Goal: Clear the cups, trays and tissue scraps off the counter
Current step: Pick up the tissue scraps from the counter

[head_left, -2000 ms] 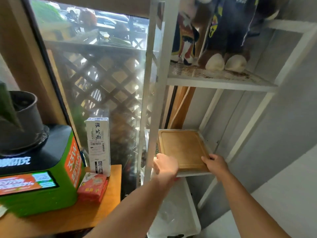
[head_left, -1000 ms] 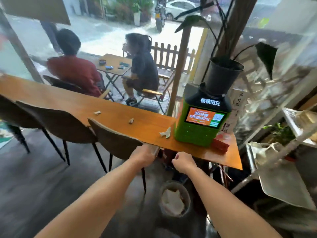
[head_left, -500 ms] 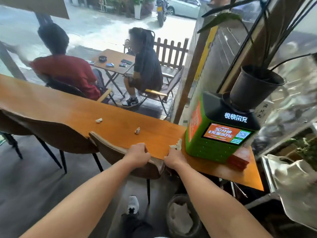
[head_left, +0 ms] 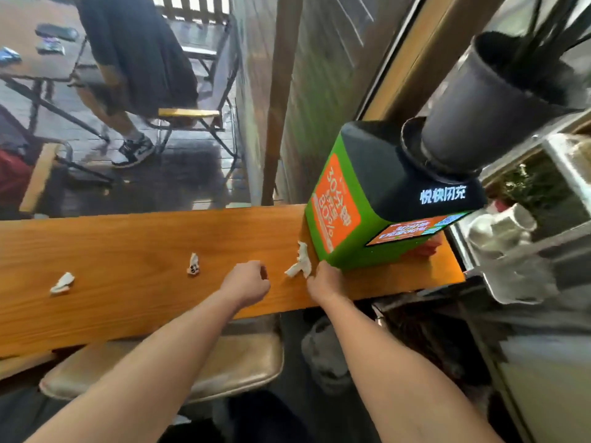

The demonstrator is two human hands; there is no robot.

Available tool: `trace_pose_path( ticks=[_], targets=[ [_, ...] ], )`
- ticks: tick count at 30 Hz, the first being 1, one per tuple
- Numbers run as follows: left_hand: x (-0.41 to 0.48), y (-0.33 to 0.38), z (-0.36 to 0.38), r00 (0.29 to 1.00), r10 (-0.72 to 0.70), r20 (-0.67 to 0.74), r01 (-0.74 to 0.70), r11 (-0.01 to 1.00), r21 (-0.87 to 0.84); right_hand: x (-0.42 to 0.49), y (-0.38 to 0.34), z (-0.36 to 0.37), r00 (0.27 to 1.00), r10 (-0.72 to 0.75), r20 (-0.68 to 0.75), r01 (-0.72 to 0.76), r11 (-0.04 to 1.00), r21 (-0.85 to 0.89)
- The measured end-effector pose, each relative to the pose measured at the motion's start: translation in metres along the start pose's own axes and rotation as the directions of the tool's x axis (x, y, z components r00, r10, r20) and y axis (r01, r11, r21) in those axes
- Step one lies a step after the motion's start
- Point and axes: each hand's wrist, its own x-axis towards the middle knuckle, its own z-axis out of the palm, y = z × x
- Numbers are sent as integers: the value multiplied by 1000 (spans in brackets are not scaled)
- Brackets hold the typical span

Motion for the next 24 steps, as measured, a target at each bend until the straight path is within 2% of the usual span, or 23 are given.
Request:
trace_pose_path(
  ticks=[4,7,13,24],
  targets=[
    [53,18,21,990,144,10,-144,984,103,24,2,15,998,45,-44,-44,999,24],
    [83,24,47,972,234,1,-233,966,113,39,6,34,993,68,-94,-64,997,49],
    [110,14,85,952,293,-94,-282,953,110,60,0,67,975,137,-177,-106,980,170],
    [103,-18,53,966,236,-101,-235,972,21,69,-6,64,983,58,-177,-34,991,132]
  ],
)
